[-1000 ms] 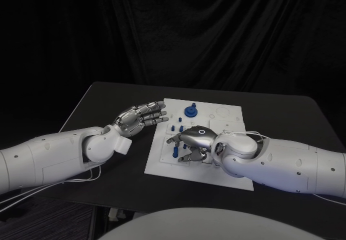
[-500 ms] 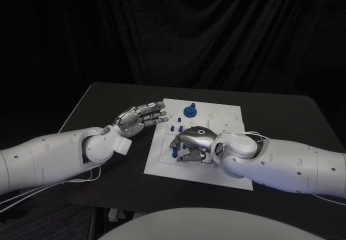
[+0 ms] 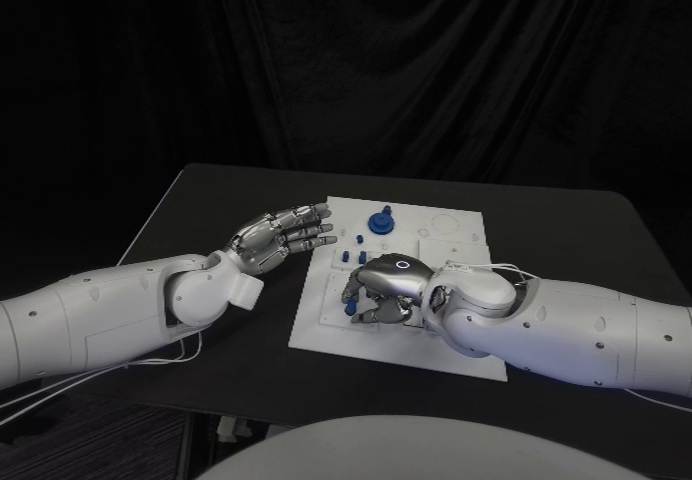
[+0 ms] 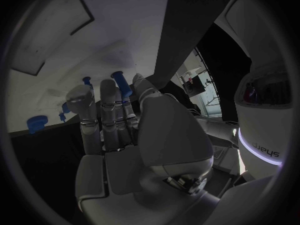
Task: Assemble the parts on the task board
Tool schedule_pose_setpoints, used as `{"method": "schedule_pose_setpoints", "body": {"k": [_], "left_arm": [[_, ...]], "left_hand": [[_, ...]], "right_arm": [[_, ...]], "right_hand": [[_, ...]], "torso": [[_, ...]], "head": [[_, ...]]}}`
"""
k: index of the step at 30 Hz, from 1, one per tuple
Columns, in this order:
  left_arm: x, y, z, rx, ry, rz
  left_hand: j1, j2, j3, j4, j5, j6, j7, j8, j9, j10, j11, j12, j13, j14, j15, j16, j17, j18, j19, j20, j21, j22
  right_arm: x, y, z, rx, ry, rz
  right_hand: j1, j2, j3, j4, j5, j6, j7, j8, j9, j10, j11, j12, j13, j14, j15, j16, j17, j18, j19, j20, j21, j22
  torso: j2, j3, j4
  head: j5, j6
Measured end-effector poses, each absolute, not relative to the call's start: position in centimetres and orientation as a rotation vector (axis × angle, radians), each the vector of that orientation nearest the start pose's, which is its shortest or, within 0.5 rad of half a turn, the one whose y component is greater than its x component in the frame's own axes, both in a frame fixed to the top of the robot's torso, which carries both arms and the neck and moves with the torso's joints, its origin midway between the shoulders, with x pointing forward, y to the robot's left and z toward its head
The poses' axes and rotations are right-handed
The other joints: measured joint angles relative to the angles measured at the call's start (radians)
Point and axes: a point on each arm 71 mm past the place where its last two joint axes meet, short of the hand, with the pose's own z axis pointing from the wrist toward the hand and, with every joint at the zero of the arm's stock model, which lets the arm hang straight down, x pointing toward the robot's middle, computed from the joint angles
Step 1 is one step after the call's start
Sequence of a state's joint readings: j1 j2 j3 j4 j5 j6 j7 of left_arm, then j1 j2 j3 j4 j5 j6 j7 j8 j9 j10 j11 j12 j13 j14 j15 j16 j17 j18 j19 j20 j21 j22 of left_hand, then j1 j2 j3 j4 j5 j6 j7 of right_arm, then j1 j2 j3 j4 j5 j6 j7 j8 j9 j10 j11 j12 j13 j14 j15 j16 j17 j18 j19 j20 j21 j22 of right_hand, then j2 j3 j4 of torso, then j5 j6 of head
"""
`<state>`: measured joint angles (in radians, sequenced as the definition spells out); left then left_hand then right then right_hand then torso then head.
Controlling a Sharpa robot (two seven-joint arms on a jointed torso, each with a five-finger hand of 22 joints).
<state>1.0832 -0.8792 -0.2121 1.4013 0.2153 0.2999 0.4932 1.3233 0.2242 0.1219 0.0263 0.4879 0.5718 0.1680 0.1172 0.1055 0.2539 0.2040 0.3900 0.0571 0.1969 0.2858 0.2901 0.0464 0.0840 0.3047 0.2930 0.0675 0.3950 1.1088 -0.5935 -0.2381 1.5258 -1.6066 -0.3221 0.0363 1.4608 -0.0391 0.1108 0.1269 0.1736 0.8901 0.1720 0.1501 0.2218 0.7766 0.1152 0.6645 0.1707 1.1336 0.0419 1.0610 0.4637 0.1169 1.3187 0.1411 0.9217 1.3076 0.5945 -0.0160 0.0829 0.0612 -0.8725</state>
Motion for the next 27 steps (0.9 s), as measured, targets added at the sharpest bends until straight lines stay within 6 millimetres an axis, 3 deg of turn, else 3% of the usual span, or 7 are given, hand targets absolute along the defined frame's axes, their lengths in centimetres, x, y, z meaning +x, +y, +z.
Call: {"method": "schedule_pose_setpoints", "body": {"k": [6, 10, 14, 17, 20, 24, 27], "left_arm": [[44.1, 24.5, -28.5, -1.413, 1.571, -1.974], [44.1, 24.5, -28.5, -1.413, 1.571, -1.974], [44.1, 24.6, -28.5, -1.414, 1.571, -1.973], [44.1, 24.7, -28.6, -1.414, 1.571, -1.971], [44.1, 24.7, -28.6, -1.415, 1.57, -1.97], [44.2, 24.7, -28.6, -1.415, 1.57, -1.969], [44.2, 24.7, -28.6, -1.415, 1.57, -1.969]], "left_hand": [[0.0, 0.0, 0.003, -0.003, 0.0, 0.0, 0.0, 0.0, 0.0, 0.0, 0.0, 0.0, 0.0, 0.0, 0.0, 0.0, 0.0, 0.0, 0.0, 0.0, 0.0, -0.001], [0.0, 0.0, 0.003, -0.003, 0.0, 0.0, 0.0, 0.0, 0.0, 0.0, 0.0, 0.0, 0.0, 0.0, 0.0, 0.0, 0.0, 0.0, 0.0, 0.0, 0.0, -0.001], [0.0, 0.0, 0.003, -0.003, 0.0, 0.0, 0.0, 0.0, 0.0, 0.0, 0.0, 0.0, 0.0, 0.0, 0.0, 0.0, 0.0, 0.0, 0.0, 0.0, 0.0, -0.001], [0.0, 0.0, 0.006, 0.0, 0.0, 0.0, 0.0, 0.0, 0.0, 0.0, 0.0, 0.0, 0.0, 0.0, 0.0, 0.0, 0.0, 0.0, 0.0, 0.0, 0.0, -0.001], [0.0, 0.0, 0.006, 0.0, 0.0, 0.0, 0.0, 0.0, 0.0, 0.0, 0.0, 0.0, 0.0, 0.0, 0.0, 0.0, 0.0, 0.0, 0.0, 0.0, 0.0, -0.001], [0.0, 0.0, 0.006, 0.0, 0.0, 0.0, 0.0, 0.0, 0.0, 0.0, 0.0, 0.0, 0.0, 0.0, 0.0, 0.0, 0.0, 0.0, 0.0, 0.0, 0.0, -0.001], [0.0, 0.0, 0.006, 0.0, 0.0, 0.0, 0.0, 0.0, 0.0, 0.0, 0.0, 0.0, 0.0, 0.0, 0.0, 0.0, 0.0, 0.0, 0.0, 0.0, 0.0, -0.001]], "right_arm": [[40.1, -7.1, -28.0, -0.59, 1.748, 0.965], [40.3, -7.5, -28.0, -0.58, 1.749, 0.959], [40.4, -8.2, -28.0, -0.563, 1.748, 0.949], [40.5, -8.9, -27.6, -0.549, 1.737, 0.942], [40.8, -9.3, -26.9, -0.541, 1.719, 0.935], [41.3, -10.2, -25.4, -0.523, 1.688, 0.927], [41.4, -11.0, -24.5, -0.505, 1.674, 0.923]], "right_hand": [[0.003, 0.003, 0.007, -0.001, 0.0, 0.014, -0.003, 0.004, 0.005, 0.013, -0.004, -0.017, -0.009, 0.005, -0.005, 0.0, -0.001, 0.0, 0.0, 0.0, 0.0, 0.0], [0.008, -0.003, 0.01, 0.001, 0.0, -0.044, 0.015, -0.039, -0.006, 0.013, 0.003, -0.025, -0.009, 0.003, -0.003, 0.0, -0.004, 0.0, 0.0, 0.0, -0.016, 0.0], [0.007, -0.012, 0.01, 0.001, 0.0, -0.127, 0.02, -0.081, -0.028, -0.047, 0.014, -0.033, -0.008, -0.009, 0.009, 0.0, -0.006, 0.0, -0.023, 0.009, -0.052, 0.0], [0.005, -0.019, 0.0, 0.004, -0.008, -0.305, 0.002, -0.095, -0.077, -0.118, 0.025, -0.053, -0.011, -0.017, 0.017, 0.0, -0.008, 0.0, -0.031, 0.017, -0.067, 0.0], [0.001, -0.032, -0.013, 0.016, -0.027, -0.492, -0.031, -0.101, -0.13, -0.203, 0.045, -0.089, -0.031, -0.03, 0.03, 0.0, -0.009, 0.0, -0.043, 0.029, -0.087, 0.0], [0.005, -0.059, -0.02, 0.051, -0.043, -0.594, -0.057, -0.111, -0.161, -0.241, 0.057, -0.098, -0.048, -0.036, 0.036, 0.0, -0.009, 0.001, -0.048, 0.034, -0.091, 0.0], [0.006, -0.058, -0.015, 0.063, -0.042, -0.571, -0.055, -0.109, -0.16, -0.239, 0.056, -0.094, -0.05, -0.036, 0.036, 0.0, -0.009, 0.016, -0.048, 0.034, -0.091, 0.0]], "torso": [[0.0, -0.0009, 0.0008], [0.0, -0.0009, 0.0007], [0.0, -0.0009, -0.0004], [0.0, -0.0009, -0.0012], [0.0, -0.0008, -0.0019], [-0.001, -0.0003, -0.0023], [-0.001, -0.0001, -0.0023]], "head": [[-0.002, 0.0], [-0.002, 0.0], [-0.001, 0.0], [-0.001, 0.0], [-0.004, 0.0], [-0.005, 0.0], [-0.005, 0.0]]}}
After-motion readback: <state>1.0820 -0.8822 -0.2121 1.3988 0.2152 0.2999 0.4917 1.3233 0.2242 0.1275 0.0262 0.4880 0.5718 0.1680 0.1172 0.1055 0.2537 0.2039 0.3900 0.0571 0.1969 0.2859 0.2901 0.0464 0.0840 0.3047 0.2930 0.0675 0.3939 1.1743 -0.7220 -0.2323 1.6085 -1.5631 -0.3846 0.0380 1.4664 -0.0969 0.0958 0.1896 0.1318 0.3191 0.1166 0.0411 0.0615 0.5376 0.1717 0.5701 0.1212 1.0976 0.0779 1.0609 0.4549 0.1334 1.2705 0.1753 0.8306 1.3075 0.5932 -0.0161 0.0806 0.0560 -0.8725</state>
